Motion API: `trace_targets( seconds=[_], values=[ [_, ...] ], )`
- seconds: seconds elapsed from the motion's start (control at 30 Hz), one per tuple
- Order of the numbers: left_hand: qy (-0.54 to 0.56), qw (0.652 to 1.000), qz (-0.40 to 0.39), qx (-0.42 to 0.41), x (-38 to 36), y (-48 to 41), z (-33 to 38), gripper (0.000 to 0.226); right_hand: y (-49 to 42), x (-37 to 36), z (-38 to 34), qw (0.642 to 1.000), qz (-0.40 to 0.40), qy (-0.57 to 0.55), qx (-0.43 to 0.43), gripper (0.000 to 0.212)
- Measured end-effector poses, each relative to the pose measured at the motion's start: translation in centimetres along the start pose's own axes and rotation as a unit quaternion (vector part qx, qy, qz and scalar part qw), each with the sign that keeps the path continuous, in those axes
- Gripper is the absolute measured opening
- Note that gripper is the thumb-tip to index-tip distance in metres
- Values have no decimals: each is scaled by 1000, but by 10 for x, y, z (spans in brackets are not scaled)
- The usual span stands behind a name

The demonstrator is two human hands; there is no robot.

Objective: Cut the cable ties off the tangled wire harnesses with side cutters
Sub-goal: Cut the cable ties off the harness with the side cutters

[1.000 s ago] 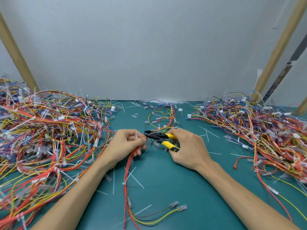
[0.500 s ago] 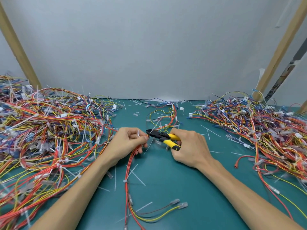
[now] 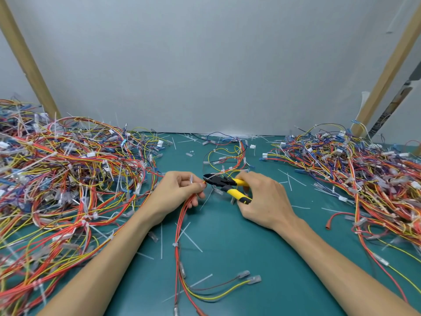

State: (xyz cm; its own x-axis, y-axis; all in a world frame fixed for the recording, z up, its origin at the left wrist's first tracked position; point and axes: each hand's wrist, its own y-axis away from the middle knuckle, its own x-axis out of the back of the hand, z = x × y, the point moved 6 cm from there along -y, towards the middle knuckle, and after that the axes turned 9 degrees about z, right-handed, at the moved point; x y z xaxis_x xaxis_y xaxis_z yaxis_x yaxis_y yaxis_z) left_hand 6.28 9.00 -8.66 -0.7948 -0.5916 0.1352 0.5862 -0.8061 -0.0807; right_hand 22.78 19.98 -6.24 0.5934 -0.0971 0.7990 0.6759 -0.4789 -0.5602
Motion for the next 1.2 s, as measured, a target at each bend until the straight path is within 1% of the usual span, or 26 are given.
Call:
trace_targets(
  seconds=[0.13,0.23,0.3,0.47,0.53,0.73,0.83,0.9,1.0,1.07,1.13,1.2],
  values=[
    [-5,1000,-10,-4,-1,1,0,7,1,2,-1,1000,3,2,-1,19],
    [-7,1000,-17,-6,-2,1,0,8,0,1,-3,1000,0,2,16,29],
    [-5,1000,-22,-7,-2,0,0,8,-1,0,-3,1000,-5,2,18,33],
    [-13,999,-32,-13,-3,2,-1,8,0,0,-4,1000,-15,9,17,18],
    [-19,999,-36,-14,-4,2,-1,9,0,0,-4,1000,-18,18,13,20],
    [-15,999,-33,-11,-4,2,0,8,-1,1,-4,1000,-10,21,0,19],
    [-10,999,-29,-13,-3,1,1,8,0,1,-5,1000,0,19,5,20],
    [-9,1000,-28,-12,-2,2,0,8,1,0,-6,1000,-5,10,12,25],
    [-8,999,-30,-7,-4,2,1,7,0,-1,-5,1000,-15,16,4,19],
    [-15,999,-34,-7,-5,3,1,8,-1,-2,-3,1000,-18,23,-2,24],
    [-17,999,-35,-9,-4,3,2,8,-1,-1,-4,1000,-12,22,-2,24],
    [-16,999,-31,-12,-4,3,3,8,0,0,-6,1000,2,28,11,20]
  ],
)
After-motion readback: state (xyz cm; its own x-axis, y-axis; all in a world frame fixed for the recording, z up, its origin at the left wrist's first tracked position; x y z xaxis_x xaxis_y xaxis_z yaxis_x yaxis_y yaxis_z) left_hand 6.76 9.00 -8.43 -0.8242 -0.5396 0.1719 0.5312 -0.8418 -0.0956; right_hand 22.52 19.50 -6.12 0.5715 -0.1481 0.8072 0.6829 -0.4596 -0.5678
